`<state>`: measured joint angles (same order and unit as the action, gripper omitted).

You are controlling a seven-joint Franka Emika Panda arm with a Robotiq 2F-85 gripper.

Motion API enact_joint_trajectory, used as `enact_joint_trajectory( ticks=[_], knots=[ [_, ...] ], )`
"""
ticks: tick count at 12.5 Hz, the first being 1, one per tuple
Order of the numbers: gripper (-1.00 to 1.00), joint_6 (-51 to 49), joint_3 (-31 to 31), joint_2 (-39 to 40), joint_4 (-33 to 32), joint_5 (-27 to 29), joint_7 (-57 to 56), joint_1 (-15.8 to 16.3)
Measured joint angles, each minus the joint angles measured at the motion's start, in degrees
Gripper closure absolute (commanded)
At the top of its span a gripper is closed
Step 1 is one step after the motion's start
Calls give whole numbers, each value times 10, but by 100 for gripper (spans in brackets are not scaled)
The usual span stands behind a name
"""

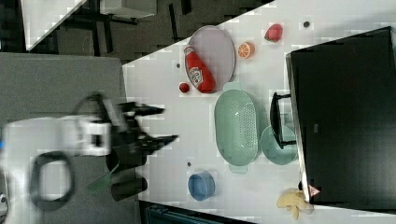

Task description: Drag strainer left to right.

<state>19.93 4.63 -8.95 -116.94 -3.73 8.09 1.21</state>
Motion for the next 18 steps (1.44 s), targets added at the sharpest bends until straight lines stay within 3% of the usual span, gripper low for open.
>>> enact_joint_trajectory(
  ticks=[5, 18],
  knots=[
    [-100, -191, -5, -51, 126, -1, -79, -5],
    [-100, -220, 5, -17, 126, 6, -117, 1]
  ],
)
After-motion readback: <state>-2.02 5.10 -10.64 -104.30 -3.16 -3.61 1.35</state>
